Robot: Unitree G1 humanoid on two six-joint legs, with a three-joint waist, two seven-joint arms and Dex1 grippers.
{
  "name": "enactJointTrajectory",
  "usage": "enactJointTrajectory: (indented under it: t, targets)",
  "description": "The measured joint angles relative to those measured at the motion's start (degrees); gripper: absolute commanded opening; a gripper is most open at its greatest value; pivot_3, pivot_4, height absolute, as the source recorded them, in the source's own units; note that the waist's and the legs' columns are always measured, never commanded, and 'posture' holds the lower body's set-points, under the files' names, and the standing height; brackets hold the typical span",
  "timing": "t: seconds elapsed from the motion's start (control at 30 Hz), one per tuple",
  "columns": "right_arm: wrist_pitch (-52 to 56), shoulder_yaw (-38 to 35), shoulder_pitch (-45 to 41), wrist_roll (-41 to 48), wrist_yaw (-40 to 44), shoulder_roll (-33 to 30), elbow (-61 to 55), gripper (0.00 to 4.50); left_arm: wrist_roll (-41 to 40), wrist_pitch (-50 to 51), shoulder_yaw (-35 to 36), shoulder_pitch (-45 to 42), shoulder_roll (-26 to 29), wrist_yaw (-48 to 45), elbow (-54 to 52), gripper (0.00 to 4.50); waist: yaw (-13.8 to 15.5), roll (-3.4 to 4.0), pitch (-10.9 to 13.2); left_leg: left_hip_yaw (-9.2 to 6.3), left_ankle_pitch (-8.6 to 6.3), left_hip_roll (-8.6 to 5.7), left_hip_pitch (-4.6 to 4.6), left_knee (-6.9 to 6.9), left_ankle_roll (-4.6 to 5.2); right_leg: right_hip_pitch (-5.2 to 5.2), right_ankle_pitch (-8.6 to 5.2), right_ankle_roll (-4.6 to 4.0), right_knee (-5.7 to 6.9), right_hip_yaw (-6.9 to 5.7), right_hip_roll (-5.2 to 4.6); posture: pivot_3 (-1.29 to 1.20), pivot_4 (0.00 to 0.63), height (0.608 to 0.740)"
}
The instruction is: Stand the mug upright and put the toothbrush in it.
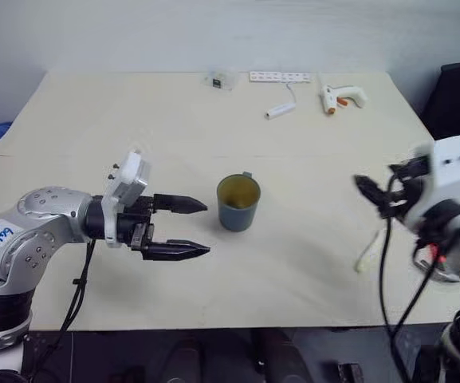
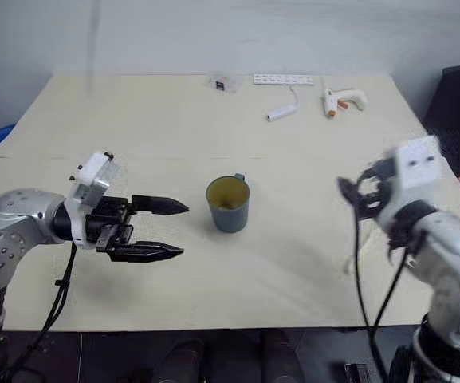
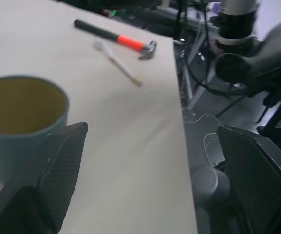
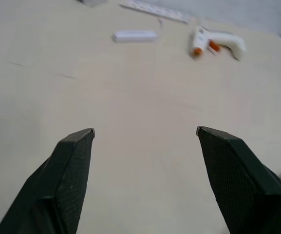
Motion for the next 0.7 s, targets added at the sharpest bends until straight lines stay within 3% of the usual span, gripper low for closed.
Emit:
enactJointTrajectory:
  t: [0.1,0.27,0.4,0.57,0.7]
  targets:
    - [4.5,-3.5,0.5,0.4,-2.7,-0.4,4.1,3.49,-2.6,0.2,0.1,-2.5,-1.0,-0.2,0.0,4.50,0.2,0.00,0.0,0.10,-0.01,-0.05,-0.04,-0.01,0.05,0.00,0.02,0.03,-0.06,0.09,0.01,0.00,0.150,0.740]
    - [4.6,-10.8,-0.1,3.0,-10.9,5.6,11.3,3.49,-3.6,0.1,-0.2,-3.7,-1.4,0.2,-0.1,4.50,-0.6,0.01,0.0,0.17,-0.01,-0.04,0.01,-0.02,0.08,0.00,0.04,0.07,-0.01,0.19,0.03,0.00,0.150,0.740]
    - [4.6,-12.0,-0.5,6.3,-17.2,6.6,14.3,3.49,-3.6,0.1,-0.6,-3.6,-1.4,1.1,-0.2,4.50,-0.8,0.07,0.0,0.18,-0.01,-0.01,0.04,-0.05,0.09,-0.02,0.04,0.06,0.01,0.22,0.07,0.00,0.150,0.740]
    - [4.6,-13.8,-3.9,10.9,-25.6,13.7,22.7,3.49,-4.0,0.1,-0.5,-3.3,-1.2,2.4,-2.4,4.50,-0.8,0.08,0.0,0.18,0.00,-0.02,0.02,-0.04,0.09,-0.02,0.04,0.07,0.02,0.23,0.04,0.00,0.150,0.740]
    - [4.6,-13.9,-5.0,16.5,-32.2,15.8,27.2,3.49,-4.5,0.3,-0.3,-2.8,-0.7,3.3,-3.4,4.50,-0.8,0.10,0.0,0.14,0.00,0.00,-0.02,-0.06,0.09,-0.02,0.04,0.06,0.01,0.19,0.05,0.00,0.150,0.740]
